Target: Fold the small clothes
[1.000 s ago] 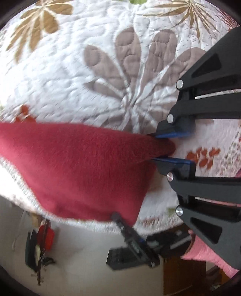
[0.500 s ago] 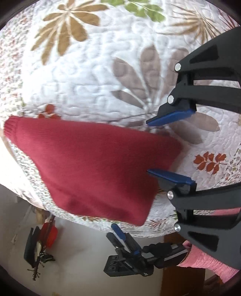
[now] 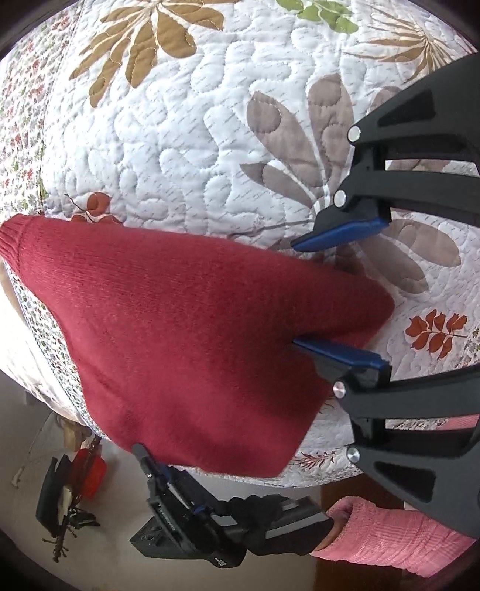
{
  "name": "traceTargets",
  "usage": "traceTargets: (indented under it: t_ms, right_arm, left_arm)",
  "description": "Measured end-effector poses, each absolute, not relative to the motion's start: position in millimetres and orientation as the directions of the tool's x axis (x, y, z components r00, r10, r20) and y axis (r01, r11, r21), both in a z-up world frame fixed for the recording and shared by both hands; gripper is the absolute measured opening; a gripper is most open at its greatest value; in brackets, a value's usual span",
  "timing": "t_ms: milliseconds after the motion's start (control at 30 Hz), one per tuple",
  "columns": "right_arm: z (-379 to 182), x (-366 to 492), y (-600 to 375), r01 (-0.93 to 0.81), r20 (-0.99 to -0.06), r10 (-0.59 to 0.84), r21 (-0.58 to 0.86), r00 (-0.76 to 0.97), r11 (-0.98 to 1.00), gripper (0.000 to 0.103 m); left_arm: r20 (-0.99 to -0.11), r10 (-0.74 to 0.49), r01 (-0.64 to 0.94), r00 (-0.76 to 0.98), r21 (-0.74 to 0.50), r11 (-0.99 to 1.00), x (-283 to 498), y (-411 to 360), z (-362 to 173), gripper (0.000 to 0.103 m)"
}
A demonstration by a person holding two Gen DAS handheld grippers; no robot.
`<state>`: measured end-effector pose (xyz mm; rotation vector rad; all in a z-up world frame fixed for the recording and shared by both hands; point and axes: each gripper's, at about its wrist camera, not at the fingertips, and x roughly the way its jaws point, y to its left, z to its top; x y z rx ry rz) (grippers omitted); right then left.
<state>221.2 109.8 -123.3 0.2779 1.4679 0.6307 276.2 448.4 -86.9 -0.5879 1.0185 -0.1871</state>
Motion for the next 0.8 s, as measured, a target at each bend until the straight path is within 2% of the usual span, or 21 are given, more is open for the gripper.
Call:
traceTargets:
  t_ms: [167, 233, 333, 400, 433, 467, 600, 667, 800]
  right_arm:
    - [-126.4, 222.4, 114.5, -0.224, -0.840, 0.543, 0.534, -0.026, 0.815, 0.048]
    - [-124.3, 222.7, 117.2, -0.229, -0.842, 0.539, 0.529, -0.025, 0.817, 0.048]
    - [-115.9, 225.7, 120.7, -0.238, -0.840, 0.543, 0.530, -0.011, 0.814, 0.049]
    - [-107.3, 228.4, 116.2, -0.240, -0.825, 0.565, 0.546, 0.014, 0.803, 0.057]
    - [-104.7, 230.5, 113.7, -0.235, -0.817, 0.576, 0.555, 0.023, 0.798, 0.060]
    - [-102.6, 234.1, 111.1, -0.226, -0.808, 0.589, 0.568, 0.034, 0.792, 0.063]
    - [-101.9, 250.6, 104.2, -0.188, -0.778, 0.626, 0.608, 0.053, 0.771, 0.066]
    - [-107.2, 259.8, 100.6, -0.166, -0.754, 0.655, 0.641, 0.047, 0.749, 0.070]
    - [-121.7, 275.6, 96.6, -0.132, -0.730, 0.683, 0.674, 0.031, 0.727, 0.071]
  left_arm:
    - [-0.795, -0.431, -0.206, 0.427, -0.550, 0.809, 283.6, 462.2, -125.8, 0.012]
    - [-0.776, -0.453, -0.202, 0.438, -0.576, 0.792, 278.6, 464.5, -125.3, 0.015]
    - [-0.747, -0.478, -0.198, 0.461, -0.612, 0.766, 262.9, 470.5, -114.6, 0.031]
    - [-0.736, -0.486, -0.184, 0.471, -0.621, 0.762, 254.5, 473.5, -107.8, 0.056]
    - [-0.733, -0.492, -0.181, 0.470, -0.626, 0.759, 248.9, 475.7, -106.4, 0.058]
    - [-0.726, -0.507, -0.172, 0.465, -0.636, 0.752, 248.0, 477.7, -106.5, 0.058]
    - [-0.730, -0.555, -0.160, 0.399, -0.651, 0.742, 254.8, 473.9, -120.0, 0.064]
    - [-0.727, -0.580, -0.163, 0.368, -0.664, 0.730, 260.9, 469.7, -131.4, 0.065]
    - [-0.705, -0.634, -0.164, 0.318, -0.700, 0.695, 273.2, 464.2, -159.3, 0.066]
